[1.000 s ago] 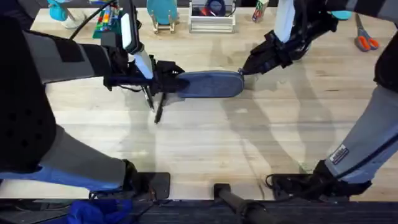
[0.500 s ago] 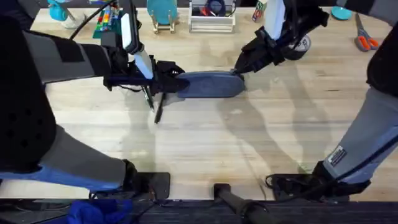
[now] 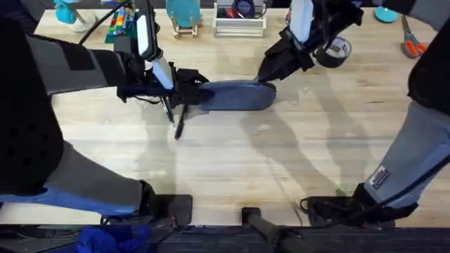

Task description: Unzip the bag, pick up the pens from the table one at a time and place them inside, then zip the bag closed.

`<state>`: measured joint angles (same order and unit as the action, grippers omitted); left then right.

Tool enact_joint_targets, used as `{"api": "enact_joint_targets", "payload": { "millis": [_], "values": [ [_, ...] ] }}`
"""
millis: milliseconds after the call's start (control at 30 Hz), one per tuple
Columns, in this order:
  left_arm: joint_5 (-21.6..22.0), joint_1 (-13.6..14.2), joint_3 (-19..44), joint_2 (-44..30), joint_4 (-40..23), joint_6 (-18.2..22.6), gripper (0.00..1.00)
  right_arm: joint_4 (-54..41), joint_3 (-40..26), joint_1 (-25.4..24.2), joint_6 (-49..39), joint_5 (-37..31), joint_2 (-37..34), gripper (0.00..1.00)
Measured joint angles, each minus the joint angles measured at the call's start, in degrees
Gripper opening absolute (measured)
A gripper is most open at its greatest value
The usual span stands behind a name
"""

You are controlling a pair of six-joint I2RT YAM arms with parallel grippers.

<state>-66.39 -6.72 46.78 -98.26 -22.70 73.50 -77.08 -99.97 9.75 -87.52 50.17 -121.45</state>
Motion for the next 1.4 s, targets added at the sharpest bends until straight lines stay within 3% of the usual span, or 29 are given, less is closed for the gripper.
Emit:
{"api": "enact_joint_targets", "payload": {
  "millis": [400,1400],
  "values": [
    [0.0,0.0,0.0,0.0,0.0,0.0,0.043,0.9,-1.6,3.1,0.6,0.2,0.0,0.031],
    [0.0,0.0,0.0,0.0,0.0,0.0,0.043,20.2,-1.8,13.6,20.4,0.4,0.0,0.031]
  ]
}}
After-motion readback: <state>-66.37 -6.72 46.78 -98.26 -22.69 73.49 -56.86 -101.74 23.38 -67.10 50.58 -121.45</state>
